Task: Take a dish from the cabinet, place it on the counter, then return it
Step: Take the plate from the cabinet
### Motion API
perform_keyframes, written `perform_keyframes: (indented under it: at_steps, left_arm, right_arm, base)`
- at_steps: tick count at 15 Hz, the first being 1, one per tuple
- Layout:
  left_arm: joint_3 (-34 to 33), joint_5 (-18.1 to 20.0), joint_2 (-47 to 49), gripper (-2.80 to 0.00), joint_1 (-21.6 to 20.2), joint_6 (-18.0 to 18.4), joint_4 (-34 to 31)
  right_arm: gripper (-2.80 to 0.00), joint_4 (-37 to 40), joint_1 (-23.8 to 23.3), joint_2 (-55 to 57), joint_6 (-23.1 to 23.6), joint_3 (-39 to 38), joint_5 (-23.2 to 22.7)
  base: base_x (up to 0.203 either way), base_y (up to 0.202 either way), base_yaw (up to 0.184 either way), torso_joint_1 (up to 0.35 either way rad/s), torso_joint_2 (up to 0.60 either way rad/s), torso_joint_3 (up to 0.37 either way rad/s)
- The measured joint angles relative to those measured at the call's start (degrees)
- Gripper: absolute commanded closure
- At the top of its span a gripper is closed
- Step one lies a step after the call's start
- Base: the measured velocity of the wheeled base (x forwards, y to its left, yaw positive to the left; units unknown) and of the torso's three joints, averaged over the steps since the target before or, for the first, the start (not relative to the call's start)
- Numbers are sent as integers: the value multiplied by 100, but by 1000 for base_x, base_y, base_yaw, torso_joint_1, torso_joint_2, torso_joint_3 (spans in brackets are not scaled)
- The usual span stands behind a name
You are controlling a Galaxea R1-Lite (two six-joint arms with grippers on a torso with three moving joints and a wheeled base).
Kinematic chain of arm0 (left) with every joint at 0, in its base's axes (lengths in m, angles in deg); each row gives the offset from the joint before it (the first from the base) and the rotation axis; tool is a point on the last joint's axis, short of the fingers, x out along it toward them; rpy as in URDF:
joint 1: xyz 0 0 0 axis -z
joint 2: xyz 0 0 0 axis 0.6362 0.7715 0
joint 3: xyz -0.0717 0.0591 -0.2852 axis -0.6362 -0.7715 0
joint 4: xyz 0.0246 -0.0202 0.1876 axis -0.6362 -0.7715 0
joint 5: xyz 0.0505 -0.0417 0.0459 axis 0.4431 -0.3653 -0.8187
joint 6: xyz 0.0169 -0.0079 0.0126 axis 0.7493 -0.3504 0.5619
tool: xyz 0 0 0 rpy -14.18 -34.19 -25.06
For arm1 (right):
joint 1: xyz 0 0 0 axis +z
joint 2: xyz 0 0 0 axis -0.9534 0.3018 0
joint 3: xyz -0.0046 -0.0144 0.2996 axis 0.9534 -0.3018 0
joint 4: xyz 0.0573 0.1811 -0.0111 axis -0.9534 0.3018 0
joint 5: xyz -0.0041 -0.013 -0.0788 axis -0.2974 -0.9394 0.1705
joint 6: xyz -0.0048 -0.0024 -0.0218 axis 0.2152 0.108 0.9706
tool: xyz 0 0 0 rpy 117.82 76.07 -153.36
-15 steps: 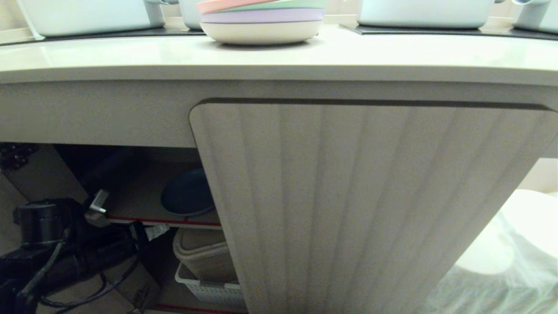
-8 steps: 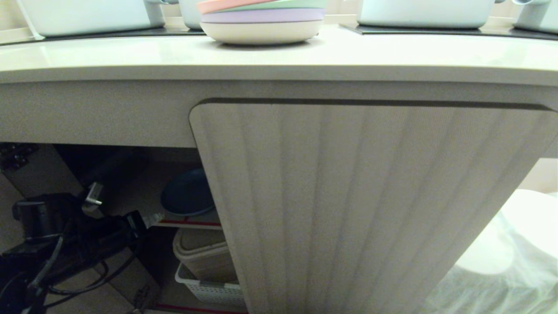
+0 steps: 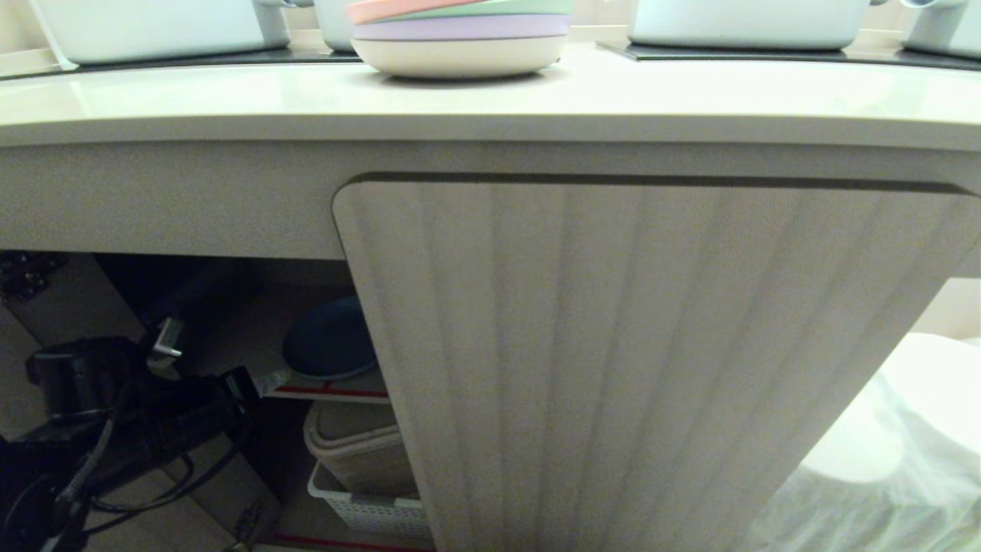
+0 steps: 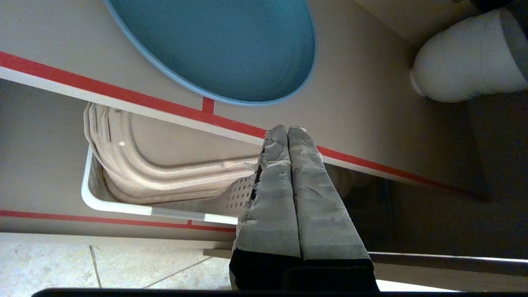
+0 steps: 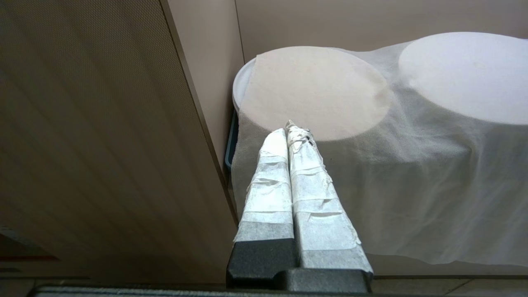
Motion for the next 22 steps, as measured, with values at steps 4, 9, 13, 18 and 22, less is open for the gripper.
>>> perform_keyframes:
  at_steps: [4, 9, 13, 18, 22]
  left_arm:
    - [2, -1, 17, 0, -5, 5, 26]
    - [11, -2, 17, -280, -6, 13, 31]
    - [59, -11, 15, -280, 0, 25, 34]
    - [67, -13, 47, -280, 0, 329, 31]
    - [160, -184, 199, -280, 2, 357, 36]
  right_arm:
    - [0, 0, 0, 0, -2, 0, 0]
    - [0, 0, 0, 0, -2, 0, -2]
    - [0, 0, 0, 0, -2, 0, -2]
    - [0, 0, 0, 0, 0, 0, 0]
    - [0, 0, 0, 0, -2, 0, 0]
  base:
    - [0, 0, 0, 0, 0, 0]
    - [0, 0, 0, 0, 0, 0]
    - [0, 0, 0, 0, 0, 0]
    - [0, 0, 0, 0, 0, 0]
    - [0, 0, 0, 0, 0, 0]
